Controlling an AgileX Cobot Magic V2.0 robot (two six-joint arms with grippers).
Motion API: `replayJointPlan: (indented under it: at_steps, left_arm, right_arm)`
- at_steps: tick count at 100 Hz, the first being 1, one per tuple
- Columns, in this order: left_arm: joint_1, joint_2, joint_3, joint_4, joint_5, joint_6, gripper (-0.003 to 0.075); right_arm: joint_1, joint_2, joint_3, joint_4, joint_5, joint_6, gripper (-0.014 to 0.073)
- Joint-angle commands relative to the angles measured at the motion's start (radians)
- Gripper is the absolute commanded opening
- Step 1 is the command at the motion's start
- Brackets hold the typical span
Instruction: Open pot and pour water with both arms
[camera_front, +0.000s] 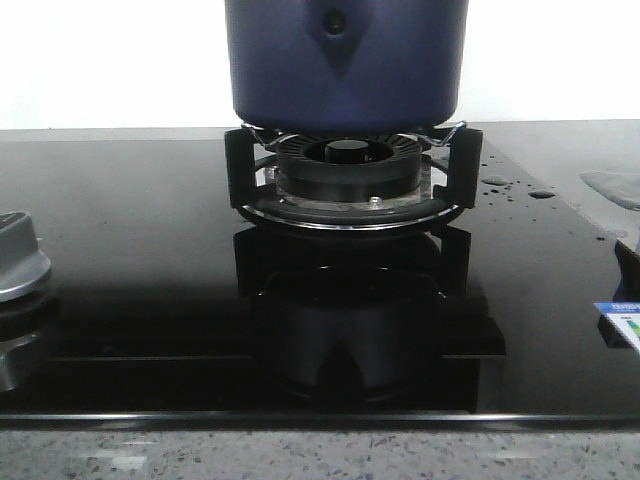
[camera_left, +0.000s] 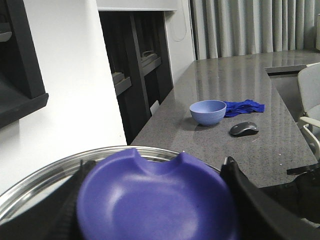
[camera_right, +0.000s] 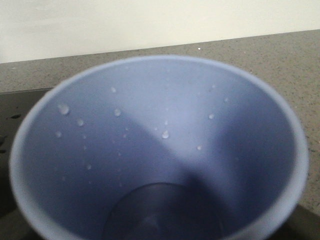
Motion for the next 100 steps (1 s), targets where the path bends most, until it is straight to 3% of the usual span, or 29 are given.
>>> replayJointPlan:
  at_steps: [1,33,66,100]
  left_arm:
    - [0.005,-0.031,-0.034,-0.103,0.006,-0.009,0.0229]
    - [0.062,-0.093,-0.034,0.007,0.009,-0.114,0.0229]
    - [0.071,-0.162,-0.034,0.012,0.009,-0.115,0.0229]
    - [0.071,-0.197,-0.034,0.015,0.009,-0.115,0.0229]
  right_arm:
    - [0.001,-0.018,-0.029,-0.03,-0.122,0.008,0.0241]
    - [0.016,-0.148,-0.084,-0.279,-0.097,0.008,0.0204]
    - [0.11,-0.167,-0.449,-0.581,0.223,0.008,0.0204]
    - [0.207,-0.041,-0.691,-0.917,0.352,0.006,0.0204]
